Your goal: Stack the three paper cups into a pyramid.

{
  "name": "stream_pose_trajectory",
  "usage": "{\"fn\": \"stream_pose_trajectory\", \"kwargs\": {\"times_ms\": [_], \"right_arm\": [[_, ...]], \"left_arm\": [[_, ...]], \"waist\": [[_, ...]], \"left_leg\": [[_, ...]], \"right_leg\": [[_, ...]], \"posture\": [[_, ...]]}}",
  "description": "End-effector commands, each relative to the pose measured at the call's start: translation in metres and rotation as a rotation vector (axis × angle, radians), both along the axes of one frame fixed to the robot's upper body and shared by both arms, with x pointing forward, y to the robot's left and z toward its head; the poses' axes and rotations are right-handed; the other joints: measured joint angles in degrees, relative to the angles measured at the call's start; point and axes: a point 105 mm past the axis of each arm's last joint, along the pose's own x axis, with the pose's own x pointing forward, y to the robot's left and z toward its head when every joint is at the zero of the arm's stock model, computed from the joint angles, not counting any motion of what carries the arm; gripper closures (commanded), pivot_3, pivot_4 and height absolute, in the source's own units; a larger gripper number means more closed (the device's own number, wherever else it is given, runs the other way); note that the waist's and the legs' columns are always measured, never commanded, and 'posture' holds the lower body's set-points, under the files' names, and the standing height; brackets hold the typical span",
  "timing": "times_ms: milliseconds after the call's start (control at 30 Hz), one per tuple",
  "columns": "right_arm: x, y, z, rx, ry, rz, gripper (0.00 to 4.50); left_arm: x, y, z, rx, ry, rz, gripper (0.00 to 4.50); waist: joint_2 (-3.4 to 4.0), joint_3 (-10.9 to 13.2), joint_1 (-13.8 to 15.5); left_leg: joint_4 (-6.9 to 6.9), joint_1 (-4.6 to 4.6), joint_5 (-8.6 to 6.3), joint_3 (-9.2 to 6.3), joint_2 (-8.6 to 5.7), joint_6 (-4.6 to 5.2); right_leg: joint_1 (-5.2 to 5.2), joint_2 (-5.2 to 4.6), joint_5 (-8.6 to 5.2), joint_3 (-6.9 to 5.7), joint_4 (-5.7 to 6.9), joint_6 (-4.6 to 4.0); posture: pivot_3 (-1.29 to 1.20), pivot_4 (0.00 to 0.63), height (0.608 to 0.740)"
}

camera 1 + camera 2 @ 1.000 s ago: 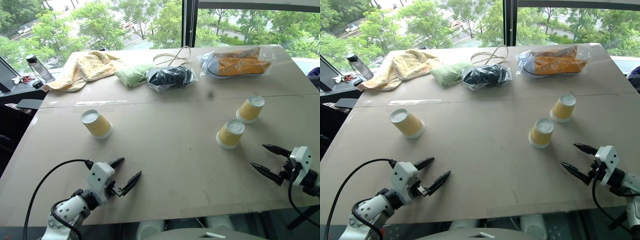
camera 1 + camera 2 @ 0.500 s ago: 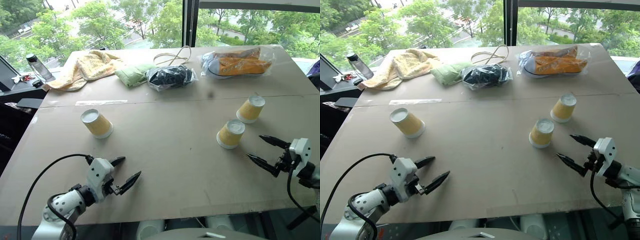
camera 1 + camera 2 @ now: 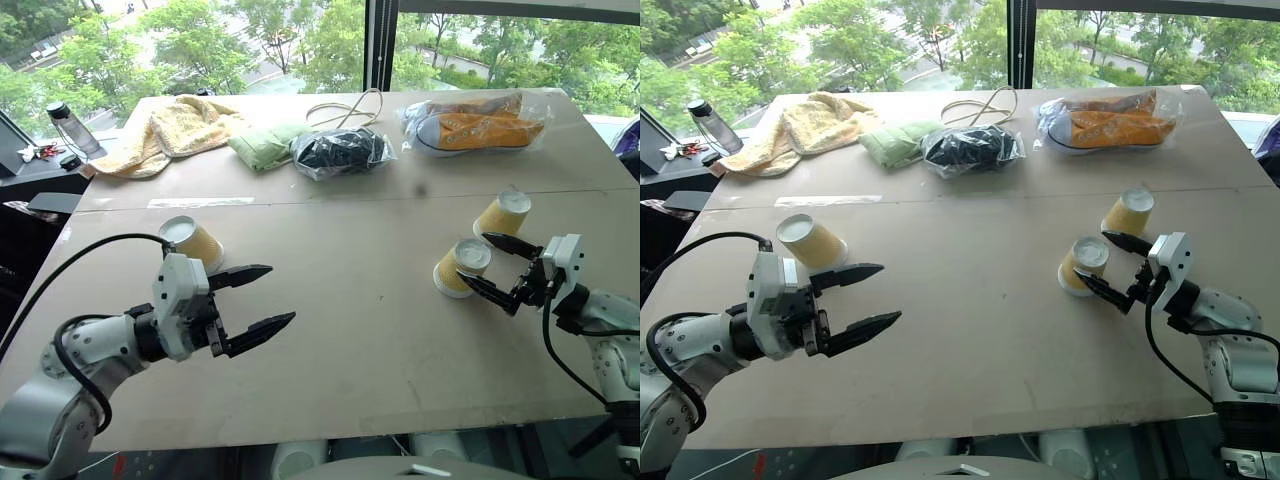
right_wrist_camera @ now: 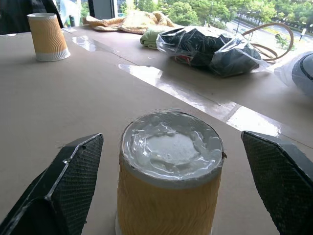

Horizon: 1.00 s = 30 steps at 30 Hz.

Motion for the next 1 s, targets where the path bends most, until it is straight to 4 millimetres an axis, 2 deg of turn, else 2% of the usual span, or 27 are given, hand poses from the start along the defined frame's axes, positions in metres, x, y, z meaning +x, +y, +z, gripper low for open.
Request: {"fn": "stream_pose_trajectory", "kwargs": {"times_ms": [33, 300, 433, 533, 667, 733, 767, 900, 1000], "right_arm": [[0.002, 0.004, 0.009, -0.014, -0.023, 0.005, 0.00], [0.002, 0.006, 0.006, -0.028, 0.000, 0.018, 0.00], [0.003, 0.008, 0.006, -0.022, 0.003, 0.023, 0.00], [0.003, 0.009, 0.006, -0.011, -0.001, 0.027, 0.00], [0.003, 0.008, 0.010, 0.019, -0.005, 0.025, 1.17], [0.004, 0.008, 0.009, 0.017, -0.005, 0.026, 2.24], [0.004, 0.008, 0.009, 0.018, -0.006, 0.026, 2.39], [0.004, 0.011, 0.010, 0.019, -0.012, 0.037, 2.41], [0.010, 0.026, 0.018, 0.033, -0.042, 0.075, 2.41]], "left_arm": [[-0.006, -0.009, 0.013, -0.004, -0.031, -0.055, 0.06], [-0.016, -0.023, 0.024, -0.006, -0.030, -0.169, 0.06], [-0.023, -0.039, 0.046, -0.037, -0.073, -0.251, 0.06], [-0.025, -0.047, 0.054, -0.041, -0.083, -0.289, 0.06], [-0.029, -0.049, 0.066, -0.117, -0.107, -0.325, 0.00], [-0.030, -0.048, 0.064, -0.110, -0.090, -0.336, 0.00], [-0.031, -0.048, 0.064, -0.108, -0.085, -0.338, 0.00], [-0.032, -0.043, 0.061, -0.091, -0.064, -0.330, 0.00], [-0.030, -0.037, 0.059, -0.082, -0.054, -0.311, 0.00]], "waist": [[-0.03, 0.0, 0.0], [-0.15, 0.1, 0.0], [-0.23, 0.2, 0.0], [-0.24, 0.2, 0.0], [-0.23, 0.2, -0.1], [-0.23, 0.2, -0.1], [-0.23, 0.2, -0.1], [-0.23, 0.2, -0.1], [-0.23, 0.2, -0.2]], "left_leg": [[0.00, -0.01, 0.00, 0.00, 0.00, 0.00], [0.01, 0.02, 0.00, 0.01, 0.00, 0.00], [0.03, 0.00, 0.01, -0.02, 0.00, -0.01], [0.04, 0.00, 0.01, -0.02, 0.00, -0.01], [0.04, 0.02, 0.01, -0.02, 0.01, -0.01], [0.04, 0.02, 0.01, -0.01, 0.01, -0.01], [0.04, 0.03, 0.01, 0.00, 0.01, -0.01], [0.04, 0.03, 0.01, 0.01, 0.00, -0.01], [0.04, 0.04, 0.01, 0.04, 0.01, -0.01]], "right_leg": [[0.00, 0.01, 0.00, 0.00, 0.00, 0.00], [0.00, 0.08, 0.00, -0.01, 0.04, 0.00], [0.00, 0.07, 0.00, -0.01, 0.04, 0.01], [0.00, 0.07, 0.01, 0.00, 0.06, 0.01], [0.00, 0.12, 0.01, -0.01, 0.08, 0.02], [-0.01, 0.14, 0.01, -0.01, 0.09, 0.02], [-0.01, 0.14, 0.01, -0.02, 0.09, 0.02], [-0.01, 0.17, 0.00, -0.06, 0.09, 0.02], [-0.03, 0.19, 0.00, -0.05, 0.11, 0.02]], "posture": [[0.00, 0.150, 0.740], [0.00, 0.150, 0.740], [0.00, 0.150, 0.740], [0.00, 0.150, 0.740], [0.00, 0.150, 0.740], [0.00, 0.150, 0.740], [0.00, 0.150, 0.740], [0.00, 0.150, 0.740], [0.00, 0.150, 0.740]]}}
